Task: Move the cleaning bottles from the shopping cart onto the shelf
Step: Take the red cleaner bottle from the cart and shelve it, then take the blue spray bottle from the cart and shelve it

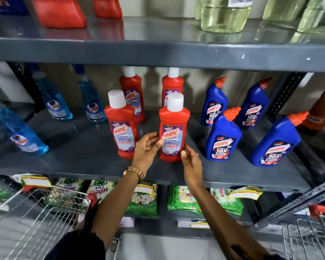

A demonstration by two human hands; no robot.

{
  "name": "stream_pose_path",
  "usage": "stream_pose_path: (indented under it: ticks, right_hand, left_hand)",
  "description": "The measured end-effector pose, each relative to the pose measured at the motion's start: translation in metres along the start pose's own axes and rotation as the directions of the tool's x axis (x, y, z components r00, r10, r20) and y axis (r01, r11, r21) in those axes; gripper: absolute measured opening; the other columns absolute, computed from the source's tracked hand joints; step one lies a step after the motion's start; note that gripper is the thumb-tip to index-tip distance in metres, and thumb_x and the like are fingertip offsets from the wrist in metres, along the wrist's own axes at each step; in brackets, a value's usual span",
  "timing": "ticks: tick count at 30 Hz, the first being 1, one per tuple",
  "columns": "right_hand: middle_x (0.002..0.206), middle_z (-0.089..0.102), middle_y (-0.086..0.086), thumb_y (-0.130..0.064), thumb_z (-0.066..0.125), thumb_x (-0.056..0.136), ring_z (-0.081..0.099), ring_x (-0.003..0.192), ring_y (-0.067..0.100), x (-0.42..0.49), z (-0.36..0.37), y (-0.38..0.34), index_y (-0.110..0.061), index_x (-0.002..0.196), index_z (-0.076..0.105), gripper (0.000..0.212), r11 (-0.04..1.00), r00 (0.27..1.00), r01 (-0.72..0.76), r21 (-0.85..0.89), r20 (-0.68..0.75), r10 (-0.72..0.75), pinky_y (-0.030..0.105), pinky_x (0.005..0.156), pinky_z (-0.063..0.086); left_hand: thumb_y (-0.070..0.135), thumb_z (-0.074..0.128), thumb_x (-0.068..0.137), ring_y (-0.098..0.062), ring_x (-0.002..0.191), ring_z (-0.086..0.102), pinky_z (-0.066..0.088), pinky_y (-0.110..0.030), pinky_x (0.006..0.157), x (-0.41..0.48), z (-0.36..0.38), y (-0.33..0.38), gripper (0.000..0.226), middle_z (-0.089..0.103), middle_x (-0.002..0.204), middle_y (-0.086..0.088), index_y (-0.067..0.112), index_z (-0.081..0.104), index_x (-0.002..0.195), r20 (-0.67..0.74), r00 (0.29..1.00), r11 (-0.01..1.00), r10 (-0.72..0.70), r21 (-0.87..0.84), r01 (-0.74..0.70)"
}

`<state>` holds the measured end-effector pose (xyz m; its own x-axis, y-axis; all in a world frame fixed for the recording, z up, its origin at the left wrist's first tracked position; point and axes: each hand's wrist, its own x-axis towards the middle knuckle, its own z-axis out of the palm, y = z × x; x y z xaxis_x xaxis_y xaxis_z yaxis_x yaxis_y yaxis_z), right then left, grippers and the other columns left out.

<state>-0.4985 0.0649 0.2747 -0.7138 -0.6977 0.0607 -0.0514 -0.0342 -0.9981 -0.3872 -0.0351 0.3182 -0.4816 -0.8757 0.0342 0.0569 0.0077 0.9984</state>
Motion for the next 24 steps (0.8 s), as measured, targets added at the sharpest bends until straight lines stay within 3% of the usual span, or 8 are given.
stream_pose_path:
  ticks: [2, 5, 8, 13, 16, 19, 21, 24]
  right_hand:
    - [0.125, 0.062, 0.012, -0.020, 0.049, 0.098, 0.058, 0.110, 0.017, -0.017, 0.001, 0.009, -0.011, 0.123, 0.056, 0.028, 0.994, 0.991, 0.082, -0.070, -0.102, -0.089, 0.022, 0.095, 0.048]
    - [0.104, 0.066, 0.002, -0.030, 0.042, 0.099, 0.061, 0.099, 0.016, -0.049, 0.007, 0.015, -0.023, 0.108, 0.061, 0.022, 0.966, 0.967, 0.214, -0.143, -0.108, -0.231, 0.037, 0.087, 0.051]
    - [0.092, 0.066, -0.006, -0.038, 0.038, 0.098, 0.063, 0.089, 0.008, -0.081, 0.024, 0.016, -0.037, 0.096, 0.058, 0.019, 0.940, 0.957, 0.289, -0.181, 0.061, -0.282, 0.023, 0.080, 0.048]
    - [0.092, 0.065, -0.002, -0.027, 0.041, 0.098, 0.059, 0.090, 0.013, -0.131, 0.090, 0.019, -0.024, 0.093, 0.060, 0.020, 0.914, 0.861, 0.327, -0.242, 0.475, -0.182, 0.024, 0.082, 0.044]
    - [0.097, 0.066, 0.005, -0.028, 0.042, 0.096, 0.059, 0.095, 0.020, -0.161, 0.139, 0.024, -0.014, 0.097, 0.063, 0.025, 0.861, 0.752, 0.407, -0.305, 0.648, -0.126, 0.031, 0.085, 0.044]
    - [0.098, 0.067, 0.008, -0.024, 0.047, 0.095, 0.061, 0.096, 0.027, -0.196, 0.193, 0.037, -0.012, 0.094, 0.063, 0.020, 0.810, 0.668, 0.479, -0.338, 0.739, -0.087, 0.033, 0.086, 0.044]
    - [0.097, 0.069, 0.011, -0.021, 0.053, 0.091, 0.064, 0.095, 0.030, -0.216, 0.223, 0.051, -0.011, 0.092, 0.065, 0.015, 0.733, 0.666, 0.553, -0.397, 0.739, -0.102, 0.033, 0.086, 0.039]
    - [0.119, 0.064, 0.022, -0.022, 0.059, 0.086, 0.054, 0.120, 0.040, -0.243, 0.269, 0.082, -0.006, 0.103, 0.066, 0.024, 0.578, 0.700, 0.589, -0.565, 0.714, -0.016, 0.042, 0.104, 0.034]
  left_hand:
    - [0.008, 0.059, 0.090, -0.012, 0.101, 0.062, 0.054, -0.012, 0.079, -0.012, -0.007, -0.006, 0.034, 0.066, 0.114, -0.011, 0.004, 0.054, 0.123, -0.039, 0.998, 0.997, 0.052, 0.063, -0.049]
    - [0.008, 0.057, 0.092, -0.017, 0.104, 0.065, 0.051, -0.021, 0.092, -0.039, -0.022, -0.012, 0.023, 0.069, 0.110, -0.012, 0.011, 0.060, 0.114, -0.101, 0.990, 0.993, 0.096, 0.076, -0.089]
    - [0.011, 0.054, 0.093, -0.011, 0.093, 0.069, 0.053, -0.017, 0.082, -0.071, -0.047, -0.018, 0.016, 0.072, 0.098, -0.010, 0.011, 0.063, 0.107, -0.178, 0.976, 0.991, 0.124, 0.065, -0.114]
    - [0.017, 0.053, 0.093, -0.006, 0.077, 0.071, 0.057, -0.019, 0.074, -0.133, -0.133, -0.034, 0.015, 0.074, 0.080, 0.004, 0.014, 0.067, 0.097, -0.395, 0.915, 0.996, 0.081, 0.070, -0.058]
    - [0.015, 0.054, 0.094, -0.010, 0.076, 0.069, 0.056, -0.022, 0.072, -0.181, -0.198, -0.061, 0.021, 0.074, 0.077, 0.007, 0.023, 0.070, 0.084, -0.575, 0.818, 0.998, -0.008, 0.047, 0.043]
    - [0.007, 0.053, 0.093, -0.008, 0.064, 0.063, 0.050, -0.023, 0.062, -0.240, -0.267, -0.117, 0.020, 0.066, 0.077, -0.005, 0.019, 0.066, 0.085, -0.701, 0.673, 0.962, -0.236, -0.069, 0.265]
    - [0.002, 0.052, 0.093, -0.005, 0.057, 0.061, 0.046, -0.026, 0.061, -0.282, -0.303, -0.159, 0.013, 0.063, 0.078, -0.011, 0.000, 0.064, 0.098, -0.725, 0.558, 0.877, -0.403, -0.131, 0.463]
    - [0.001, 0.054, 0.091, -0.030, 0.074, 0.064, 0.046, -0.037, 0.072, -0.339, -0.346, -0.211, 0.015, 0.066, 0.089, -0.022, -0.009, 0.065, 0.093, -0.727, 0.404, 0.689, -0.556, -0.131, 0.713]
